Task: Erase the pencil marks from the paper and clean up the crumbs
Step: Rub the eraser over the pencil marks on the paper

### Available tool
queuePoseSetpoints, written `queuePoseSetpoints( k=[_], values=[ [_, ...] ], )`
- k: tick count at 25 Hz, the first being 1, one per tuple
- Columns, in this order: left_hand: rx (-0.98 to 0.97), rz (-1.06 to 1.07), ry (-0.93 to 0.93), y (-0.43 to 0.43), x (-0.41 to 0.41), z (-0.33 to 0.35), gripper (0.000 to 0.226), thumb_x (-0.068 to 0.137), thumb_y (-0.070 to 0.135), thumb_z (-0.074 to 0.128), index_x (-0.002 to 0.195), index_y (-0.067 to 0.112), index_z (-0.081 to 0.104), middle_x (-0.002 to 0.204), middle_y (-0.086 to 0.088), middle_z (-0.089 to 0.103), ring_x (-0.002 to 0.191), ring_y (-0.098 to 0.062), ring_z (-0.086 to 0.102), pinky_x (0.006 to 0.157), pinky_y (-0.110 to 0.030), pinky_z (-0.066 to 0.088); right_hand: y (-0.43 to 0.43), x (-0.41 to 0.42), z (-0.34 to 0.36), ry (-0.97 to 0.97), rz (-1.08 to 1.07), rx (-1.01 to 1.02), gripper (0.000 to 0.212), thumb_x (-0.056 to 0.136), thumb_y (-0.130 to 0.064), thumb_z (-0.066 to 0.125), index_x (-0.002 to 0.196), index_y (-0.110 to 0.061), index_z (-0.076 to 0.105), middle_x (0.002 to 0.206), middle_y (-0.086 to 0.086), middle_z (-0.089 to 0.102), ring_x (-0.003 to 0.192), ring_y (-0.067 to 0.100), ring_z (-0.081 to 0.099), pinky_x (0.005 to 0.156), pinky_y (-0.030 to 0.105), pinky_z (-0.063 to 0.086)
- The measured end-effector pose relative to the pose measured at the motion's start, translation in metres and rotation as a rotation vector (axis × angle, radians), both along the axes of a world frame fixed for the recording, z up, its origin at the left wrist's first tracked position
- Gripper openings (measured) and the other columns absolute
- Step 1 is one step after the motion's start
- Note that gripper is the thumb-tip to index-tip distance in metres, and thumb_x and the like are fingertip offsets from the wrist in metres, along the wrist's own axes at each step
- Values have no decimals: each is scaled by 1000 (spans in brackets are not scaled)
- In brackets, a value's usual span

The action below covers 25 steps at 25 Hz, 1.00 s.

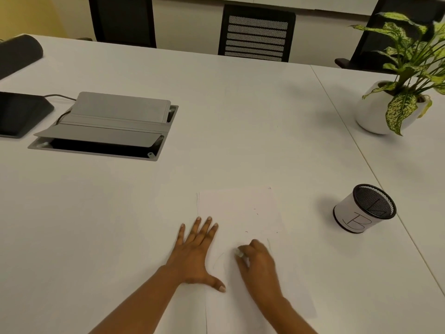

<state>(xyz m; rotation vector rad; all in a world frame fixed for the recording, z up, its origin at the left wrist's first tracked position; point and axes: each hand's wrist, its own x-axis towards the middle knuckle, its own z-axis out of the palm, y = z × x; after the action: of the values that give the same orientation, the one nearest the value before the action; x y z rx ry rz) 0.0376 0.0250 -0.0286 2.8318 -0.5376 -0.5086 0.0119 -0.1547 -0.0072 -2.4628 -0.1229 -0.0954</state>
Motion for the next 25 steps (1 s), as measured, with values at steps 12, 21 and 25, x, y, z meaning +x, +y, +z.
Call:
queuePoseSetpoints(
  k=[12, 21, 25],
  values=[
    [73, -36, 96, -1, 4, 8, 143, 21, 97, 30, 125, 33, -44, 139, 7, -46, 127, -19, -44, 103, -52, -27, 9, 11, 3, -1, -39, 69, 13, 86, -12, 56, 85, -4, 66, 73, -3, 46, 73, 14, 47, 59, 6, 29],
    [132, -35, 87, -4, 4, 10, 142, 34, 94, 43, 130, 29, -38, 134, 5, -49, 129, -22, -41, 101, -51, -27, 36, -4, 6, 61, 232, 77, 21, 86, -19, 55, 93, -2, 66, 78, 4, 47, 78, 13, 43, 62, 10, 28],
    [109, -44, 83, -3, 3, 8, 144, 24, 97, 28, 134, 30, -37, 142, 4, -44, 127, -21, -44, 102, -53, -27, 22, 20, 8, 27, 48, 72, 14, 87, -13, 55, 85, -4, 65, 67, -10, 39, 74, 13, 45, 59, 7, 29]
  ],
)
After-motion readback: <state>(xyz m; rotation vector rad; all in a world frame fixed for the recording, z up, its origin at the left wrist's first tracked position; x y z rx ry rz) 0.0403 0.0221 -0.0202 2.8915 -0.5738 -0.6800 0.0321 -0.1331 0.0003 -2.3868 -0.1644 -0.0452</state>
